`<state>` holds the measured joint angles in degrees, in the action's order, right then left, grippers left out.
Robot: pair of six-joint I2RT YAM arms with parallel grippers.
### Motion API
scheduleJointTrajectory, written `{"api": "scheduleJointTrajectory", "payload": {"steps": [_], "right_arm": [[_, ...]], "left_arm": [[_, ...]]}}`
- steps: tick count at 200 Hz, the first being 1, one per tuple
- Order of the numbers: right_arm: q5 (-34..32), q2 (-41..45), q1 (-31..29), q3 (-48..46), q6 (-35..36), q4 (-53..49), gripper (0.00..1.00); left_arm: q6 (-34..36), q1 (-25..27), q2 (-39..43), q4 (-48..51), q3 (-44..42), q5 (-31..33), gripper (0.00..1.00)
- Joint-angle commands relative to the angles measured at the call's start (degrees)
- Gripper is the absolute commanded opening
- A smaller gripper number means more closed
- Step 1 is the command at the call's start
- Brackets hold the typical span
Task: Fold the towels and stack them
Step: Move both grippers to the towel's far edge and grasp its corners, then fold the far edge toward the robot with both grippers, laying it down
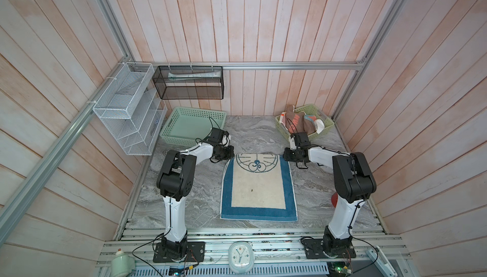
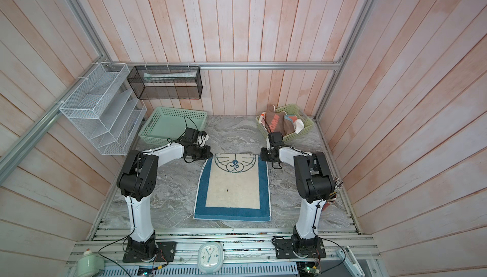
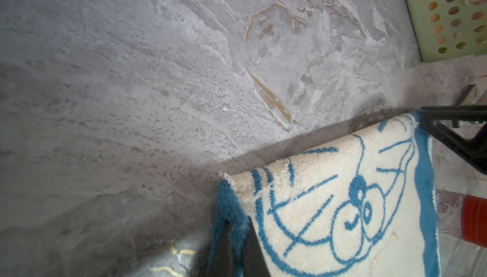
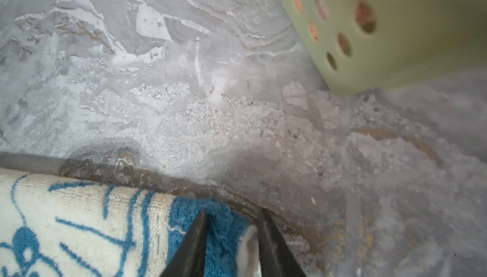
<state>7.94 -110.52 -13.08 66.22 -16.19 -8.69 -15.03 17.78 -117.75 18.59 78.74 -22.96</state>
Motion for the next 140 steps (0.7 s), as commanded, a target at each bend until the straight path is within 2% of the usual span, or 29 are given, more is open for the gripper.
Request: {"api": "scheduleJointTrajectory", "payload": {"steps": [1,21,35,73,99,140], "right_arm": [[2.54,-1.73,-0.10,1.67,2.60,-1.34,0.21],[3.17,-1.02,-0.19,2.45,5.52,-1.15,0.07],[2.75,-0.44,-0.19,3.57,6.95,-1.59,0.00],[1.62,4.79,-0.54,3.80,9.94,-0.62,0.00],[0.25,8.18,-0.47,3.16,11.94,0.77,0.00],[0.85,9.58,-0.11,5.98,15.88,-1.66,0.00]], "left_arm": [[1.87,0.06,-0.82,-0.34,1.39,-1.05,0.00],[3.19,-0.11,0.01,-0.23,1.70,-1.02,0.00],[4.06,-0.29,0.74,-0.22,2.03,-1.50,0.00],[3.30,-1.58,3.69,0.40,3.78,-4.15,0.00],[2.14,-3.15,6.01,-0.52,3.40,-8.68,0.00],[4.20,-3.24,8.46,0.00,4.01,-9.56,0.00]]}}
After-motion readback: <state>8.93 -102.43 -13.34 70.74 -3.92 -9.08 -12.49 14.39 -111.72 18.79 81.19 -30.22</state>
